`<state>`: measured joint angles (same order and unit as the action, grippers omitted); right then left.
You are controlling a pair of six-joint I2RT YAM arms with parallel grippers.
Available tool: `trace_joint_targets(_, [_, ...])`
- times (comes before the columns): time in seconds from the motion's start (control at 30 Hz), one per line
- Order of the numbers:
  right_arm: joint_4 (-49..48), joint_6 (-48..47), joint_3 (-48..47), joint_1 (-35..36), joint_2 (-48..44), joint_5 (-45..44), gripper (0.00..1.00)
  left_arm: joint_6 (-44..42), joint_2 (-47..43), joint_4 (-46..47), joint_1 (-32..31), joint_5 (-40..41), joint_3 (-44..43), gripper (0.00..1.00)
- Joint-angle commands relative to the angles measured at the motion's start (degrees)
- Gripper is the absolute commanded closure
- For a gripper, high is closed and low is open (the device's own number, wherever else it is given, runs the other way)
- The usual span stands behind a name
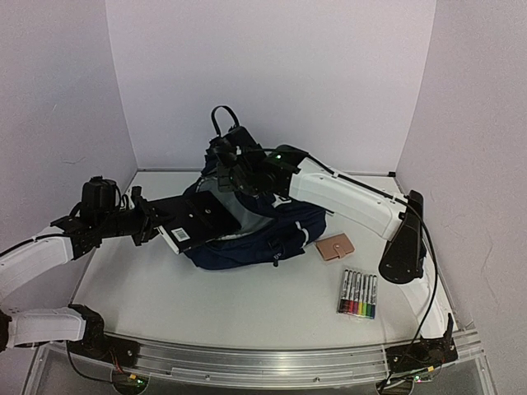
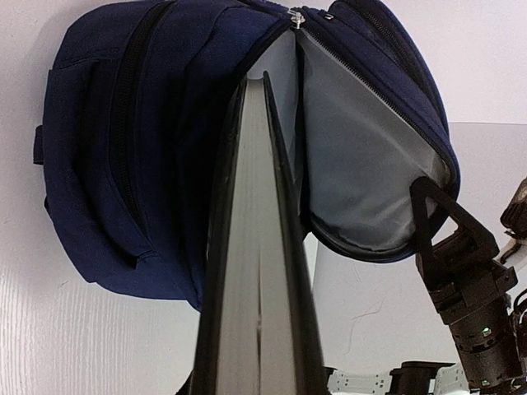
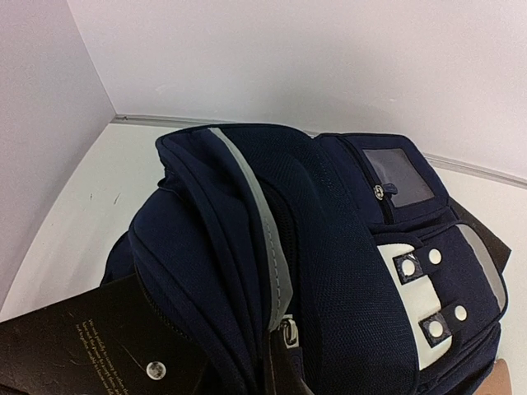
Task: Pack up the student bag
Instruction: Place the book in the student bag.
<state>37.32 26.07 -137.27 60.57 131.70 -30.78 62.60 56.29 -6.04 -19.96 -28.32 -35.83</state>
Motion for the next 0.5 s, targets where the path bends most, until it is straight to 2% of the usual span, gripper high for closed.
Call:
trace_joint_targets(0.0, [-15.89, 1.19, -4.16, 0.43, -2.98, 4.52, 1.00, 1.00, 0.75, 7.98, -0.26, -1.76, -1.01, 1.00])
trace_joint_targets(0.17, [-18.25, 0.53, -0.40, 1.78, -3.89, 12.29, 1.00, 1.44, 5.43, 17.07, -0.85, -0.84, -2.78, 1.00])
trace_joint_targets(0.47, [-20.64, 4.93, 0.61, 4.55, -5.28, 19.81, 1.00, -2.56, 15.07, 24.88, -3.08, 4.76, -7.90, 1.00])
